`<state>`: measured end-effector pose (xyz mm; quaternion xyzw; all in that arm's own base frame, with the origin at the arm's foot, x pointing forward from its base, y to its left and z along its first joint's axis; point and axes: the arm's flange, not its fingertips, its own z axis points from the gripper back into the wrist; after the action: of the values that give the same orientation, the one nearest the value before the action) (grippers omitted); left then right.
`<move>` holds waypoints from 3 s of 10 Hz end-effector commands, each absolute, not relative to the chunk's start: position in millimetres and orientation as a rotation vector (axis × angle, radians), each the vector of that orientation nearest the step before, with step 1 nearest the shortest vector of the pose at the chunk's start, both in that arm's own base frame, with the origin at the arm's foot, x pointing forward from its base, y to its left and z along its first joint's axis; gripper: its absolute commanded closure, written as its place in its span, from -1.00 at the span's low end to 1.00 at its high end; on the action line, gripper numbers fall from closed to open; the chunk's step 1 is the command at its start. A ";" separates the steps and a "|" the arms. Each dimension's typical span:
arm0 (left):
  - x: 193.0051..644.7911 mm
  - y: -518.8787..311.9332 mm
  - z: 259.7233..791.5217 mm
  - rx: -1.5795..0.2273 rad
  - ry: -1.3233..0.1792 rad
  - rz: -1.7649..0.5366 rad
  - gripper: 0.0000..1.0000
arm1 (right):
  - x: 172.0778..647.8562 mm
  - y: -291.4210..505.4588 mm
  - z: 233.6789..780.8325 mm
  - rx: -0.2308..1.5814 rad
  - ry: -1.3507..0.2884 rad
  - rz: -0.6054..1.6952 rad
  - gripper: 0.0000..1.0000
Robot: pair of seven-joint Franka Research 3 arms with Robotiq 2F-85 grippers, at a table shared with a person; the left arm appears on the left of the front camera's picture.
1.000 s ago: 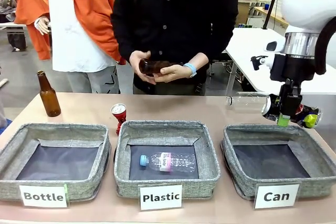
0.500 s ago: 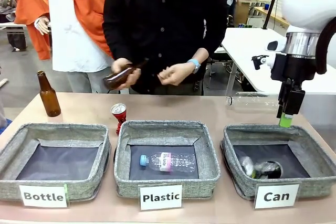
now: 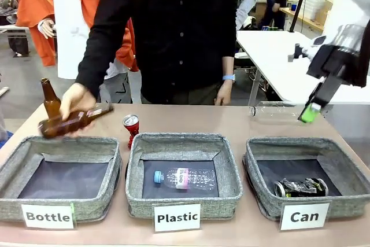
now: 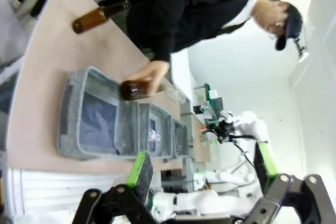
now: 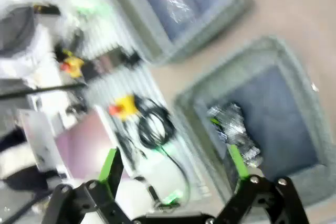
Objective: Sort the can waste into the basket.
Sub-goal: Pick up the can waste from the table and place it in the right Fabric basket.
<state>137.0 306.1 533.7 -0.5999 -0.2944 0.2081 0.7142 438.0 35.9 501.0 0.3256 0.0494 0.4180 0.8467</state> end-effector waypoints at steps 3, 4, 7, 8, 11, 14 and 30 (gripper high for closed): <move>100.5 388.4 556.6 -1.462 -0.717 0.465 -1.00 | 433.7 -15.6 513.7 1.559 -0.264 0.170 -1.00; 99.5 393.6 552.9 -1.481 -0.737 0.481 -1.00 | 422.4 -29.0 512.1 1.644 -0.312 0.061 -1.00; 106.3 390.7 546.5 -1.516 -0.716 0.439 -1.00 | 373.2 -63.6 499.3 1.605 -0.603 -0.264 -1.00; 113.5 385.0 546.8 -1.507 -0.708 0.441 -1.00 | 411.3 -64.8 501.5 1.466 -0.136 0.266 -1.00; 154.0 289.8 528.9 -1.398 -0.510 0.240 -1.00 | 411.3 -64.8 501.5 1.466 -0.136 0.266 -1.00; 177.6 191.8 500.9 -1.354 -0.404 0.077 -1.00 | 411.3 -64.8 501.5 1.466 -0.136 0.266 -1.00; 241.9 107.7 521.6 -1.151 -0.189 -0.145 -1.00 | 411.3 -64.8 501.5 1.466 -0.136 0.266 -1.00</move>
<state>218.3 120.7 505.9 -0.5840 -0.1148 -0.0391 0.8027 411.7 -61.6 500.3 0.6686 -0.0601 0.1059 0.7336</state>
